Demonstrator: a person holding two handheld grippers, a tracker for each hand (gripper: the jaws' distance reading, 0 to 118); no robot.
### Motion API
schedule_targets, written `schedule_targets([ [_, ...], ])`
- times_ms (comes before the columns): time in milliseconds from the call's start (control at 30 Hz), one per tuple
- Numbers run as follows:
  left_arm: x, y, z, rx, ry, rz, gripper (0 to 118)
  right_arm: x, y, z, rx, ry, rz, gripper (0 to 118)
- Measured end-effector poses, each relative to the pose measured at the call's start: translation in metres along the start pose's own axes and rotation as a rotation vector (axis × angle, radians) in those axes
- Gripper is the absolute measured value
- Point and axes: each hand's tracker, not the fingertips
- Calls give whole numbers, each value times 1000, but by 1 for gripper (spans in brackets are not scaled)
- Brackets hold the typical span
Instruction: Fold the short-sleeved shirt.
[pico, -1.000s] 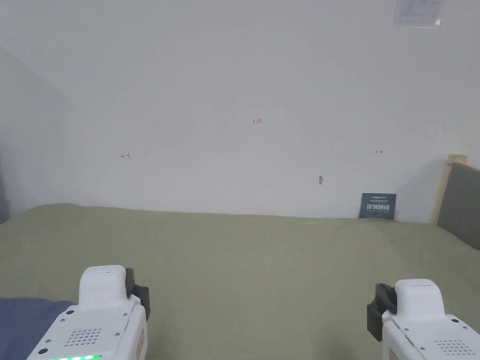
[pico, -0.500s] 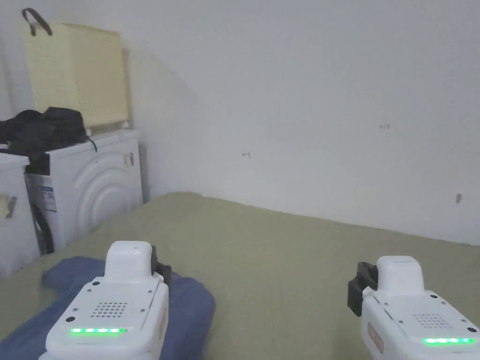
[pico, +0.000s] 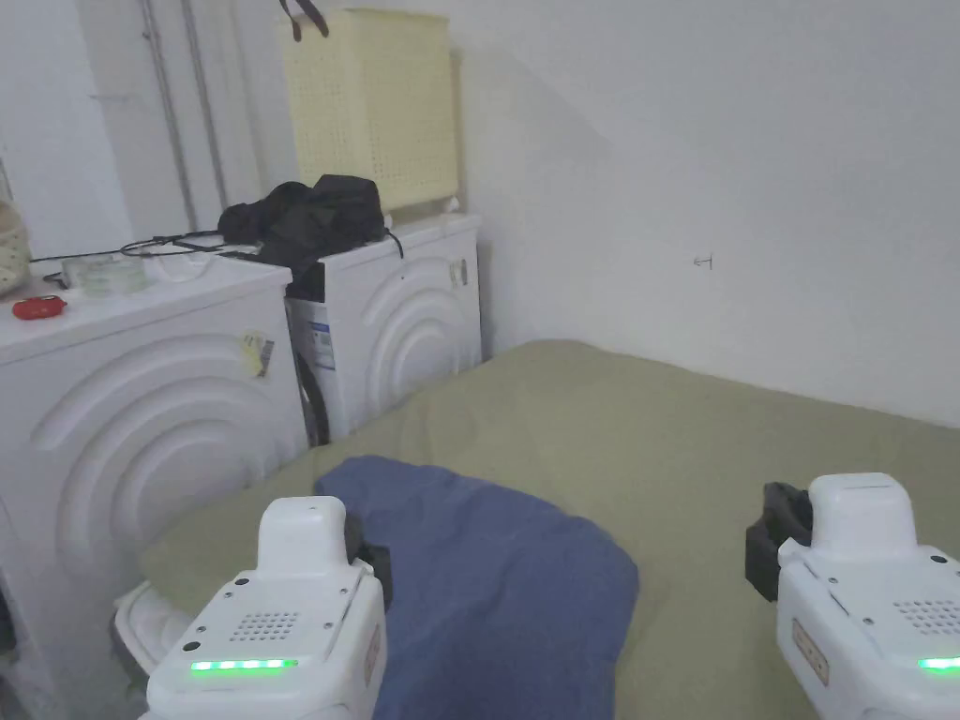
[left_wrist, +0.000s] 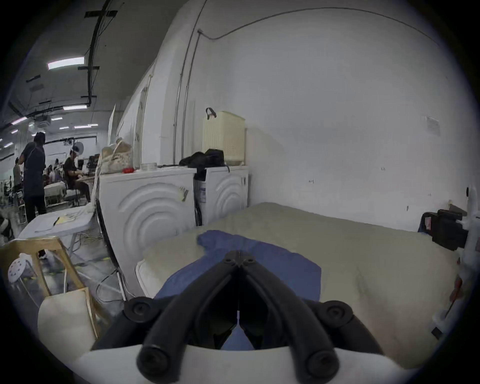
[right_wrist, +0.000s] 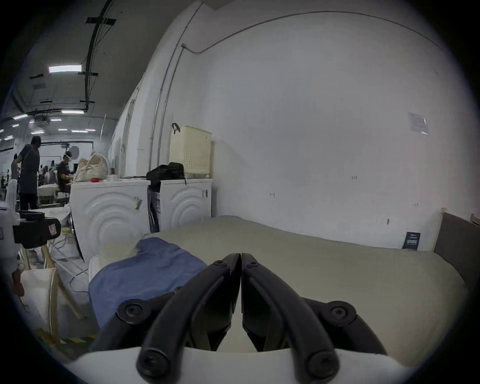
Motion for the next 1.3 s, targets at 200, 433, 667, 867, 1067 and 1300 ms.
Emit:
schedule_targets([
  [200, 20, 22, -73, -46, -37, -48, 0, -6, -7, -48, -15, 9, 6, 7],
  [433, 61, 88, -238, -399, -144, -205, 0, -7, -23, -102, -15, 18, 6, 7],
  [667, 102, 35, -378, -1139, -383, -144, 9, 3, -57, -134, -72, 31, 12, 7],
  [867, 116, -22, -407, -1062, -411, -40, 113, 23, -81, -132, -108, 34, -15, 7],
  [1067, 142, -59, -400, -1167, -349, -263, 97, 32, -94, -128, -154, 9, -26, 7],
  [1300, 129, -78, -378, -1087, -477, -290, 0, 41, -101, -106, -146, -16, 10, 7],
])
